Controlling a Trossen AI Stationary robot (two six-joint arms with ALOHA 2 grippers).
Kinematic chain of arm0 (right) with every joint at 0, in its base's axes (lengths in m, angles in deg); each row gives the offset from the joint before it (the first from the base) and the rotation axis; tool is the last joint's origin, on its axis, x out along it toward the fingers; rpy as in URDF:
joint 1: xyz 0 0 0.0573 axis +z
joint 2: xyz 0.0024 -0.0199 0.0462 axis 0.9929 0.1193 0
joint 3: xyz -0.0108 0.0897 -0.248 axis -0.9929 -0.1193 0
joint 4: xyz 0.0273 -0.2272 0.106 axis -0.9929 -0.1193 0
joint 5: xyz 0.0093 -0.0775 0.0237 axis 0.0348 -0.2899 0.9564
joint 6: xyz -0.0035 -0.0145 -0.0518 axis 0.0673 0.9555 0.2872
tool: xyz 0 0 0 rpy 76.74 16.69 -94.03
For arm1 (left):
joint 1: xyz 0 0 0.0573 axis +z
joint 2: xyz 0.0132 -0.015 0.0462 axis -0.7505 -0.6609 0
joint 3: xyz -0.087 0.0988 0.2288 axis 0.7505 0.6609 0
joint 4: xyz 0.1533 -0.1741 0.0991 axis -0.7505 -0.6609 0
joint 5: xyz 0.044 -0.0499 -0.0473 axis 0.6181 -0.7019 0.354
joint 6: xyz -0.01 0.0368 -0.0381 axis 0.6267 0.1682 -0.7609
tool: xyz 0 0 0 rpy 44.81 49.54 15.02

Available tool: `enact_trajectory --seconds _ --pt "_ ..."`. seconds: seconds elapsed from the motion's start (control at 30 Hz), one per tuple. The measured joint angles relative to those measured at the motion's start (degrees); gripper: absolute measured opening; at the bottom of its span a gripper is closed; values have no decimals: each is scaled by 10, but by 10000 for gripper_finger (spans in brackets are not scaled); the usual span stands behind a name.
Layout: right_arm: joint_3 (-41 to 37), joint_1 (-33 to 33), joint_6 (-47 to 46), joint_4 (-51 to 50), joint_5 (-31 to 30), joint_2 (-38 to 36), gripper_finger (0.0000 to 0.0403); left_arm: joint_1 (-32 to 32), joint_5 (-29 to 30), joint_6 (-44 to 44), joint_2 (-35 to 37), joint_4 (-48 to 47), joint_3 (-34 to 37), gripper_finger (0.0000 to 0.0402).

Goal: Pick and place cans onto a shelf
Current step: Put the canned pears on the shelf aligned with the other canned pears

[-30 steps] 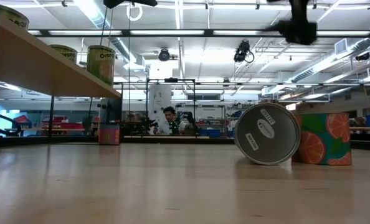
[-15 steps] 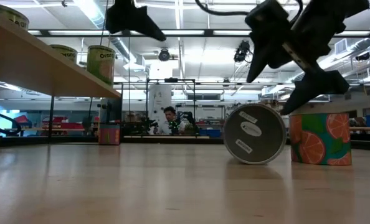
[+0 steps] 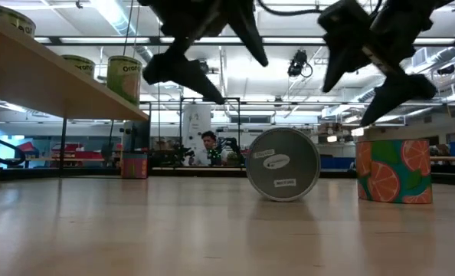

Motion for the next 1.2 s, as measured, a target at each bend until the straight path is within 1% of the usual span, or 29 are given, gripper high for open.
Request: enact_trajectory --seconds 0.17,0.3,0.37,0.43,0.5,0.6,0.73,0.87,0.97,1.2 --pt "0 0 19 -50 -2 -47 373 21 -5 -11 -31 -8 -40 352" --pt "0 -1 21 -56 -4 -60 373 31 -11 -2 -54 -17 -71 352" --pt "0 -1 24 -53 -4 -58 373 34 -10 -12 -54 -42 -77 352" --pt "0 0 28 -54 -4 -53 373 37 -3 -30 -57 -44 -80 352" --pt "0 -1 30 -54 -4 -47 373 40 3 -43 -57 -65 -78 352" --pt "0 -1 30 -49 -4 -38 373 40 7 -47 -63 -58 -79 352" --pt "0 -1 36 -44 -4 -30 373 40 12 -65 -84 -69 -78 352" --pt "0 -1 36 -42 -2 -22 373 42 11 -77 -91 -75 -78 352" --pt "0 -1 36 -41 -1 -19 373 43 27 -75 -98 -72 -79 352" --pt "0 -1 43 -39 -4 -13 373 43 19 -76 -121 -58 -78 353"
